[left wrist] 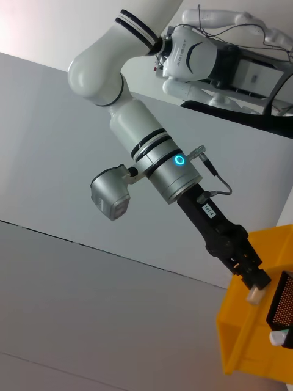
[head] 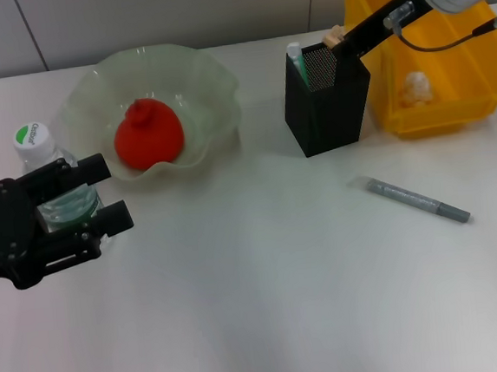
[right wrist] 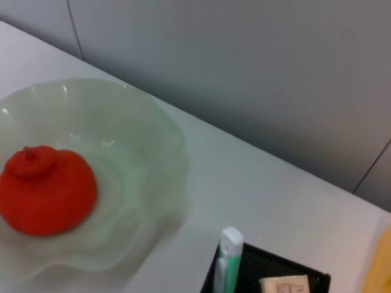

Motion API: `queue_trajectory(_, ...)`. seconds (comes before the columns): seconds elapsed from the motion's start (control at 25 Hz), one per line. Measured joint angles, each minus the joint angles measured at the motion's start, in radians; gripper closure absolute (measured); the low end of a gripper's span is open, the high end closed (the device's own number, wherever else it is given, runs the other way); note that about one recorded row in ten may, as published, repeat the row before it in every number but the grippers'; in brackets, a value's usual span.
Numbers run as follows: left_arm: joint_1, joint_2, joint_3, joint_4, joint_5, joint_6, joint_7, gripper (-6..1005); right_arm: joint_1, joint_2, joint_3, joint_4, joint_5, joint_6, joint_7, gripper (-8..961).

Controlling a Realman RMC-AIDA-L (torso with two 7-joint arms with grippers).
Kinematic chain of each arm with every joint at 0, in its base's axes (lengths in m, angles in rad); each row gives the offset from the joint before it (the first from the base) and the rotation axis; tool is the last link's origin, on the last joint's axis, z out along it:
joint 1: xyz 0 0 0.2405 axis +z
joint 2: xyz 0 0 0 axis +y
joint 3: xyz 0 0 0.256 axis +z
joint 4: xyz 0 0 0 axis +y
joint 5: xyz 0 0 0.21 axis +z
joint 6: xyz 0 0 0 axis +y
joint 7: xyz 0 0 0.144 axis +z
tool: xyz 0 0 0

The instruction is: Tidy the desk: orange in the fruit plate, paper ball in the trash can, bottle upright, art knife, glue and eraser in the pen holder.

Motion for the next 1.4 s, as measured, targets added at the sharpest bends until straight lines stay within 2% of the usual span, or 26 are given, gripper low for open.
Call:
queue_trajectory(0.08,0.001,0.000,0.000,-0.004,0.000,0.000,0.000,212,0.000,0.000,0.000,0.000,-0.008,0.004,0.000,703)
queue_trajectory(0.28,0.001,0.001,0.000,-0.006,0.000,0.000,0.000,212,0.000,0.000,0.000,0.008,-0.020,0.012,0.000,573)
queue_trajectory(0.48,0.001,0.001,0.000,-0.006,0.000,0.000,0.001,212,-0.004,0.004,-0.005,-0.004,-0.021,-0.008,0.002,513)
queue_trajectory(0.68,0.005,0.001,0.000,-0.006,0.000,0.008,0.000,212,-0.036,0.013,-0.059,-0.121,-0.016,-0.165,0.019,502)
queue_trajectory(0.8,0.009,0.003,0.000,-0.006,0.000,0.005,0.001,212,-0.083,0.015,-0.113,-0.265,0.017,-0.308,0.068,505)
queue_trajectory(0.96,0.009,0.006,0.000,-0.006,0.000,0.005,0.009,212,-0.099,0.013,-0.122,-0.300,0.037,-0.372,0.070,511)
queue_trajectory(1.16,0.008,0.005,0.000,-0.006,0.000,0.004,0.015,212,-0.136,0.010,-0.115,-0.258,0.025,-0.371,-0.005,513)
queue_trajectory(1.4,0.004,0.003,0.000,-0.006,0.000,0.003,0.015,212,-0.127,0.007,-0.072,-0.081,0.016,-0.308,-0.168,515)
